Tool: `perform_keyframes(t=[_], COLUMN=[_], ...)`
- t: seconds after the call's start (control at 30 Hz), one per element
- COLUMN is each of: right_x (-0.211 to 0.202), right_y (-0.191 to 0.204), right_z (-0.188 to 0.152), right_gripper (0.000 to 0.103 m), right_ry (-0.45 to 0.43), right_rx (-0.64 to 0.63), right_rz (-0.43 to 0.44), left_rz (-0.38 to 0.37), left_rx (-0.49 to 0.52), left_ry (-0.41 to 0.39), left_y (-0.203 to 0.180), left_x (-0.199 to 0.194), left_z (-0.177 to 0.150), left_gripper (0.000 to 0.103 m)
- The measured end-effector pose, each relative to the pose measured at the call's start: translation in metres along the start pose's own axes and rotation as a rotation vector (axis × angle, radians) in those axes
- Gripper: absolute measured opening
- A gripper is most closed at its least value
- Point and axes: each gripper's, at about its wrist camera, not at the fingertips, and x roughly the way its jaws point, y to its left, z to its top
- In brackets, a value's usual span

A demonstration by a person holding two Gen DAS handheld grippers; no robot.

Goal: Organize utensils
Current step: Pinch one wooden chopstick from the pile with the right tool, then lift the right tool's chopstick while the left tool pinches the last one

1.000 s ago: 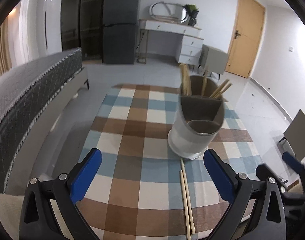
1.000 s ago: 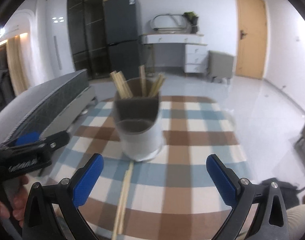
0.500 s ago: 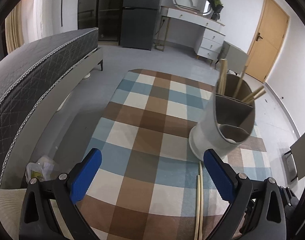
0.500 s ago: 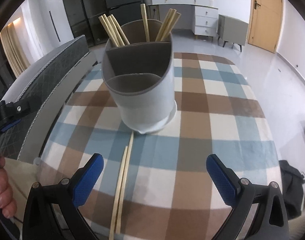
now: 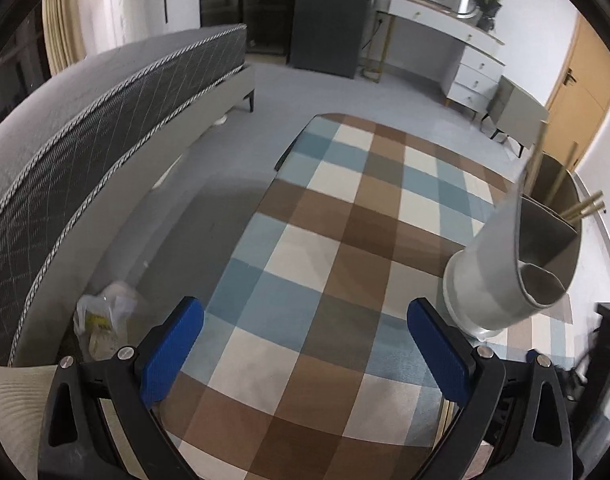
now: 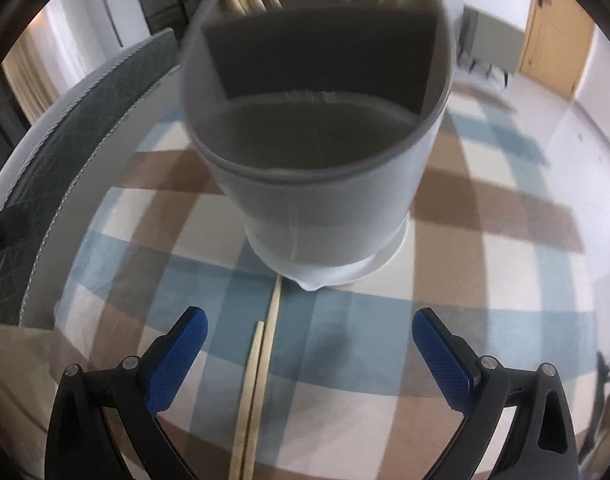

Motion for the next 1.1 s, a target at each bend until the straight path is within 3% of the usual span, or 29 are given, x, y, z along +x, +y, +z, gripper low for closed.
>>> perform_keyframes(t=[0.17,0.23,0.37,0.4,0.57,0.6,0.63,0.7,1.0,1.1], right_x=[0.009,0.014,0.029,0.032,0.031,0.032,0.03,0.028,-0.003,-0.025], right_y=[0.007,0.014,0.02,0.019,0.019,0.022,0.021,0.017,-0.03,-0.048], right_z=[0.008,0.012,0.012,0.012,0.011,0.011,0.011,0.01,-0.004,-0.008], right_gripper=[0.096,0.081,0.066,0.058,0.049,0.04,0.02,0.004,0.003,0.003], right_ry=[-0.014,-0.002,0.058,0.072,0.074,0.071,0.063,0.063,-0.001,-0.05], right_rx=[-0.001,-0.032,-0.037,-0.027,-0.002,-0.005,-0.002,0.02,0.136,0.157], right_rz=[-0.027,-0.058,-0.128,-0.126,-0.12,-0.122,-0.119,-0.098,0.001,0.028], left_rz=[-0.013,-0.005,-0.004,-0.005,-0.015,-0.016,-0.017,-0.02,-0.028,-0.063], left_rx=[-0.003,0.004,-0.005,-0.007,-0.021,-0.02,-0.017,-0.01,0.035,0.057], left_ry=[0.027,0.033,0.052,0.056,0.065,0.066,0.067,0.067,0.052,0.067], left_y=[-0.001,-0.002,0.001,0.002,0.003,0.003,0.002,0.001,-0.008,-0.015], left_x=[0.004,0.005,0.009,0.009,0.01,0.01,0.01,0.009,0.007,0.008], left_z=[0.002,0.003,0.004,0.004,0.005,0.005,0.005,0.005,0.0,-0.003], left_gripper=[0.099,0.099,0.099,0.099,0.099,0.099,0.099,0.099,0.099,0.099])
